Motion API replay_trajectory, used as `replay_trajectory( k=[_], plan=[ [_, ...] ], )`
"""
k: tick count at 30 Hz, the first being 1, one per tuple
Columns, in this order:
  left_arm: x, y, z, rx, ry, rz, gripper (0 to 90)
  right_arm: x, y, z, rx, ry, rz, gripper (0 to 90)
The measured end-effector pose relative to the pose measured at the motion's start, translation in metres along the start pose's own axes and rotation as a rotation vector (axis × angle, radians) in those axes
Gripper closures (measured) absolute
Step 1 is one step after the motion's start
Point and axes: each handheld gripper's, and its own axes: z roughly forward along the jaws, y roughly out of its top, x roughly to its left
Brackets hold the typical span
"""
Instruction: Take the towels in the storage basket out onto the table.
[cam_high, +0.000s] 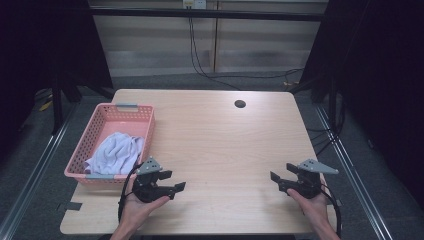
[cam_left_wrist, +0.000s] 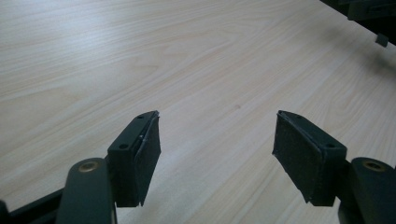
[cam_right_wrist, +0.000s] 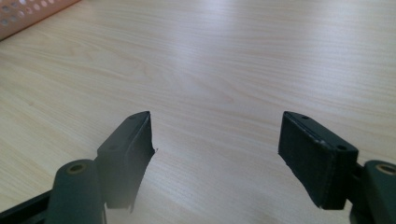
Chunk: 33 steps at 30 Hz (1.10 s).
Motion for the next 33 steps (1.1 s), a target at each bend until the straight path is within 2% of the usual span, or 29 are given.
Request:
replay_trajectory(
  k=[6,8,15,20,22,25,28,33],
  plan=[
    [0.001,0.003,-0.004,-0.006,0.008,0.001,28.8,-0.005,-0.001,-0.004,0.019,0.043,0.014,26.1],
    [0.000,0.004,-0.006,-0.017,0.015,0.004,28.3,-0.005,-0.001,-0.006,0.015,0.042,0.001,26.1],
    [-0.007,0.011,-0.018,-0.034,0.025,0.038,25.4,0.000,-0.001,-0.009,0.011,0.064,-0.012,26.7],
    [-0.007,0.017,-0.030,-0.068,0.040,0.050,25.7,0.005,-0.001,-0.009,0.021,0.085,-0.031,26.4],
    [-0.004,0.020,-0.038,-0.086,0.031,0.057,27.3,0.006,-0.001,-0.007,0.035,0.087,-0.038,26.1],
    [0.000,0.023,-0.046,-0.086,0.038,0.068,26.8,0.008,-0.001,-0.006,0.036,0.092,-0.042,25.9],
    [0.007,0.027,-0.055,-0.082,0.073,0.081,26.8,0.011,-0.002,-0.002,0.040,0.088,-0.060,25.6],
    [0.020,0.029,-0.076,-0.109,0.114,0.057,26.7,0.019,0.002,0.002,0.018,0.090,-0.079,27.1]
  ],
)
